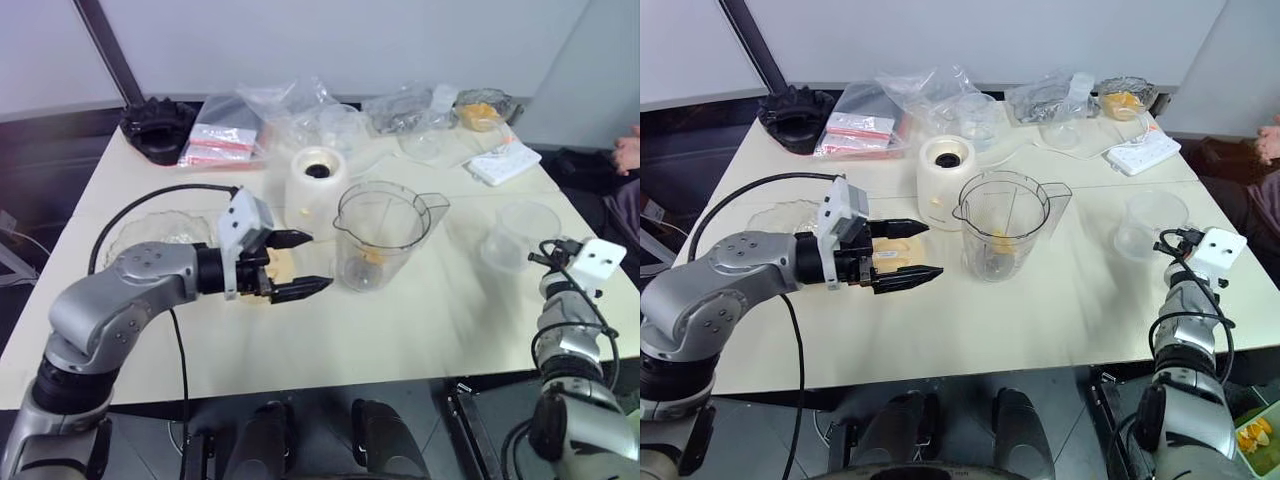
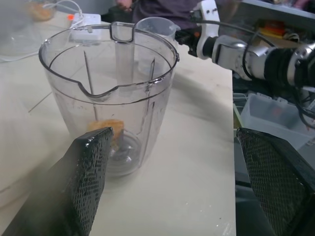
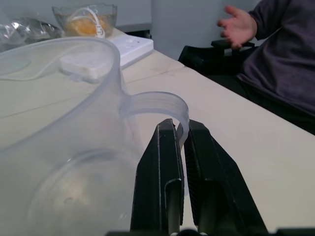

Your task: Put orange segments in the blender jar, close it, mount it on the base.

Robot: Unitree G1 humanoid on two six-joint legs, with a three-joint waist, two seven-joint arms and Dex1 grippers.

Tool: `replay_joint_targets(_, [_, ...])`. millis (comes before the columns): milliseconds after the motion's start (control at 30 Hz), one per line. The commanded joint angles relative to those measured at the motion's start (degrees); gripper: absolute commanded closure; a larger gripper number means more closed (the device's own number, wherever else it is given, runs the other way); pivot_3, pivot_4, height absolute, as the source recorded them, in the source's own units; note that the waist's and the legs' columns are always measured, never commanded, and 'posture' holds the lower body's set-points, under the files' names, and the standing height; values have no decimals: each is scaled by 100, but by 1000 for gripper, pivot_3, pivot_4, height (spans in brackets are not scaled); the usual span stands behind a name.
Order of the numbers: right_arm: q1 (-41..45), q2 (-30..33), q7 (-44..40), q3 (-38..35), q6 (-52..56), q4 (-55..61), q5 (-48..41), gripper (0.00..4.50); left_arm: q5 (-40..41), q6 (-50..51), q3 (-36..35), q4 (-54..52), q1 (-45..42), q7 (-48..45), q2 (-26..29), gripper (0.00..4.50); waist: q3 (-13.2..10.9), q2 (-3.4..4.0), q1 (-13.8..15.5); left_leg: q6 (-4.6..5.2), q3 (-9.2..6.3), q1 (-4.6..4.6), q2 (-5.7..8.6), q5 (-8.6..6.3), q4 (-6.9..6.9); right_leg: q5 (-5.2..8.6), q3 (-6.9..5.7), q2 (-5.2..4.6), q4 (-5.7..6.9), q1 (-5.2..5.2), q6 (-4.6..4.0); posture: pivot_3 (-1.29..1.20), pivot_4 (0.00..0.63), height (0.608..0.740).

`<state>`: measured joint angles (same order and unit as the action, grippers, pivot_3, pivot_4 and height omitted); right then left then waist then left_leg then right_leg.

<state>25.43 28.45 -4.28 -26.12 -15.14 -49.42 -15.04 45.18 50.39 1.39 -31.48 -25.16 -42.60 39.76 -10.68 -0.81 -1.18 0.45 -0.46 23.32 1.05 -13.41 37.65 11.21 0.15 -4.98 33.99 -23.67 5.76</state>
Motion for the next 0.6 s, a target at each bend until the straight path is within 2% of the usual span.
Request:
replay_joint_targets(33, [-484, -248, 169, 38, 503, 999, -79, 4450, -45, -137, -14, -47, -71, -38, -31, 305, 0, 0, 1, 0, 0, -1, -1, 0, 0, 0, 0, 0, 1, -1, 0, 0, 150, 740])
replay_joint_targets(133, [-726, -352, 248, 68, 802, 1539, -75, 4450, -75, -169, 34, 5, -99, -88, -79, 305, 0, 0, 1, 0, -1, -1, -4, 0, -2, 0, 0, 1, 3, -4, 1, 0, 150, 740])
replay_joint_targets(367, [-694, -326, 418, -156, 1274, 1823, -235, 4450, -192, -228, 107, 113, -175, -156, -167, 305, 0, 0, 7, -1, 4, 1, -6, -1, -5, 0, 0, -1, 2, -10, 0, 0, 150, 740])
replay_joint_targets(600, [-328, -62, 405, -242, 1488, 898, -164, 4450, -268, -247, 182, 105, -165, -128, -247, 305, 0, 0, 13, -1, 11, 3, -5, 0, -31, 0, 1, -1, -1, -27, 0, 0, 150, 740])
